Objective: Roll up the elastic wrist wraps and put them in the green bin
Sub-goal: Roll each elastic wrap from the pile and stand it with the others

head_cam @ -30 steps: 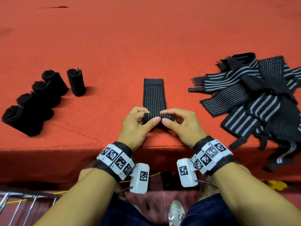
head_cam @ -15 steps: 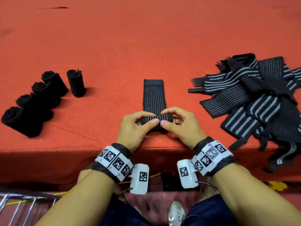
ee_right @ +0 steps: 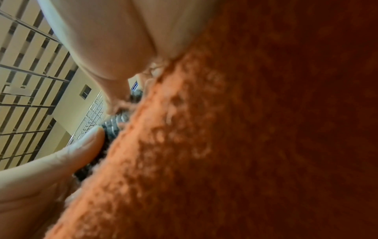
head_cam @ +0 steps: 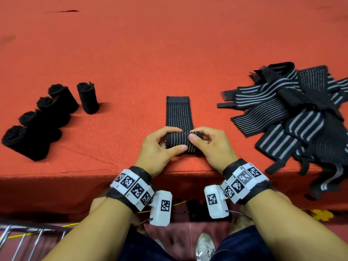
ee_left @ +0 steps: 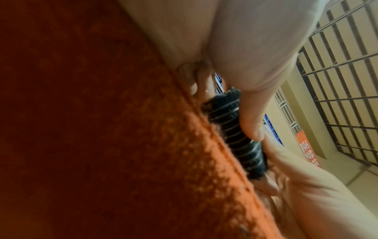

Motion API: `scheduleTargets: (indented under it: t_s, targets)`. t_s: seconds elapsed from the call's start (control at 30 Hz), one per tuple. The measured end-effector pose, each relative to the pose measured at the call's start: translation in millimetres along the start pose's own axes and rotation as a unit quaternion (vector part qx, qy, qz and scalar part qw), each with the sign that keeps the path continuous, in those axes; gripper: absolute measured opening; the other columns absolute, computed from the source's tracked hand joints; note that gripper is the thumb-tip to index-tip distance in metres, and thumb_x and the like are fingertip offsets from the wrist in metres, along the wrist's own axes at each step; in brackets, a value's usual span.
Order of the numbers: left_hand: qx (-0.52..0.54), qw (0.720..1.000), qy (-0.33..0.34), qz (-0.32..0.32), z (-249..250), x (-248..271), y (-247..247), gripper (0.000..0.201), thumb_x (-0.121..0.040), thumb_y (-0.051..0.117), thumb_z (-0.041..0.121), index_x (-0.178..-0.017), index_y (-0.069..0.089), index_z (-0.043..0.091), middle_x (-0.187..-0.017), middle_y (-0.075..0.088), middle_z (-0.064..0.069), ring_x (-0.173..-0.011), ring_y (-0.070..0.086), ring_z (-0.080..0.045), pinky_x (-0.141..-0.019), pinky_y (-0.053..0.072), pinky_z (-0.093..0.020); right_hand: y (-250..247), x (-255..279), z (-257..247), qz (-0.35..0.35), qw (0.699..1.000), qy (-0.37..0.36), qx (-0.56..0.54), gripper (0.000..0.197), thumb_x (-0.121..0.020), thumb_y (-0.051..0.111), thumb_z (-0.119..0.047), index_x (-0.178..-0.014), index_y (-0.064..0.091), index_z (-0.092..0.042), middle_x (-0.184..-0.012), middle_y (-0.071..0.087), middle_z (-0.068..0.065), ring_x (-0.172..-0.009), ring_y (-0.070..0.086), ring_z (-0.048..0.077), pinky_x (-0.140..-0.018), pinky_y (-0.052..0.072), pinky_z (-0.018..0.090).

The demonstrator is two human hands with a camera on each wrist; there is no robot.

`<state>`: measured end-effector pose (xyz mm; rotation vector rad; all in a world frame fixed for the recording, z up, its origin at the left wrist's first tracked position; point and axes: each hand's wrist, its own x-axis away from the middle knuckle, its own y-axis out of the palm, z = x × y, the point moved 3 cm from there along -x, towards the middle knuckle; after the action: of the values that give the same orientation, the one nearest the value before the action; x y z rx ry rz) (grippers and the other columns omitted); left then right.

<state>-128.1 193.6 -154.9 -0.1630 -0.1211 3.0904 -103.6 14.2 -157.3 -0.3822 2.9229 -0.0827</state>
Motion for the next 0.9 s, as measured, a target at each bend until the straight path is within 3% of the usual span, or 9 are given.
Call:
scheduleTargets:
  t_s: [0.1,0.17,0.27,0.33,0.47,0.6,0.67,0.8,0.9]
  targets:
    - [0.006,1.0,-0.006,0.017,0.0,-0.9,1.3,0.033,-0.077,0.084,0.0,-0.104,0.072,0.014,-0.095,0.077,0.0,-0.086,0.073,-0.008,-0.073,0.056,-0.02,-0.6,-0.7,-1.5,-0.004,1.0,-0.004,0.006,0.011,-0.094,0.069,-0.009,-0.105,0.07,-0.011,-0.081,0.073,0.0,-0.073,0.066,0.012,-0.068,0.056,0.027]
    - [-0.012,1.0,-0.001,0.022,-0.5,-2.2,0.9,0.029,-0.078,0.085,0.004,-0.102,0.072,0.013,-0.093,0.077,0.002,-0.084,0.072,-0.005,-0.074,0.053,-0.016,-2.2,0.3,-1.2,-0.012,1.0,-0.001,0.02,0.022,-0.091,0.073,-0.011,-0.112,0.068,-0.017,-0.069,0.062,0.003,-0.06,0.052,0.022,-0.056,0.048,0.034]
    - [-0.02,1.0,-0.01,0.018,-1.5,-3.5,-0.2,0.027,-0.079,0.084,0.007,-0.103,0.072,0.013,-0.09,0.077,0.003,-0.082,0.072,-0.005,-0.073,0.052,-0.016,-5.3,0.4,0.0,-0.018,0.999,-0.003,0.028,0.026,-0.089,0.075,-0.007,-0.112,0.069,-0.017,-0.07,0.062,-0.017,-0.055,0.044,0.015,-0.052,0.042,0.024]
    - [-0.021,1.0,-0.019,0.012,-0.4,-3.7,-0.2,0.029,-0.081,0.082,0.007,-0.107,0.07,0.013,-0.088,0.077,0.002,-0.08,0.073,-0.007,-0.072,0.053,-0.018,-4.1,-0.2,-0.6,-0.015,0.999,-0.004,0.033,0.02,-0.09,0.074,-0.005,-0.107,0.072,-0.016,-0.076,0.067,-0.019,-0.056,0.05,0.008,-0.055,0.046,0.02]
    - [-0.033,0.999,-0.02,-0.016,-2.2,-4.3,-1.4,0.04,-0.078,0.086,0.01,-0.113,0.068,0.018,-0.099,0.077,-0.006,-0.09,0.073,-0.019,-0.084,0.059,-0.034,-4.1,-3.9,5.4,0.007,1.0,0.003,0.017,0.015,-0.094,0.07,-0.007,-0.099,0.074,-0.021,-0.095,0.076,0.0,-0.081,0.071,0.019,-0.081,0.059,0.037]
    - [-0.089,0.995,0.007,-0.034,-3.5,-5.1,-3.7,0.052,-0.064,0.091,0.036,-0.111,0.068,0.032,-0.107,0.073,-0.003,-0.096,0.068,-0.039,-0.088,0.055,-0.057,-3.5,-3.9,5.5,0.009,1.0,-0.004,0.021,0.011,-0.095,0.066,-0.005,-0.098,0.074,-0.012,-0.083,0.075,-0.009,-0.08,0.069,0.004,-0.075,0.052,0.019]
    - [-0.078,0.996,0.013,-0.029,-3.6,-4.9,-3.5,0.048,-0.065,0.09,0.034,-0.108,0.07,0.03,-0.106,0.073,0.0,-0.098,0.069,-0.033,-0.091,0.054,-0.056,-3.7,-4.0,6.7,0.012,0.999,-0.002,0.037,0.008,-0.097,0.066,-0.011,-0.098,0.074,-0.011,-0.071,0.069,-0.014,-0.068,0.062,0.0,-0.068,0.047,0.017]
    - [-0.068,0.998,0.003,-0.011,-0.9,-3.3,-2.1,0.036,-0.072,0.09,0.028,-0.104,0.074,0.025,-0.098,0.075,-0.006,-0.087,0.069,-0.031,-0.085,0.057,-0.045,-5.0,-4.5,4.8,0.012,0.998,-0.002,0.061,0.011,-0.099,0.064,-0.021,-0.098,0.074,-0.017,-0.062,0.057,-0.009,-0.058,0.045,0.009,-0.058,0.038,0.025]
    - [-0.07,0.998,0.001,-0.001,1.4,-3.6,-3.4,0.024,-0.078,0.086,0.016,-0.1,0.076,0.016,-0.092,0.077,-0.001,-0.081,0.068,-0.009,-0.077,0.056,-0.026,-3.1,-2.5,-1.3,-0.006,0.999,-0.014,0.049,0.011,-0.095,0.068,-0.011,-0.105,0.074,-0.013,-0.089,0.07,0.0,-0.062,0.054,0.004,-0.062,0.045,0.018]
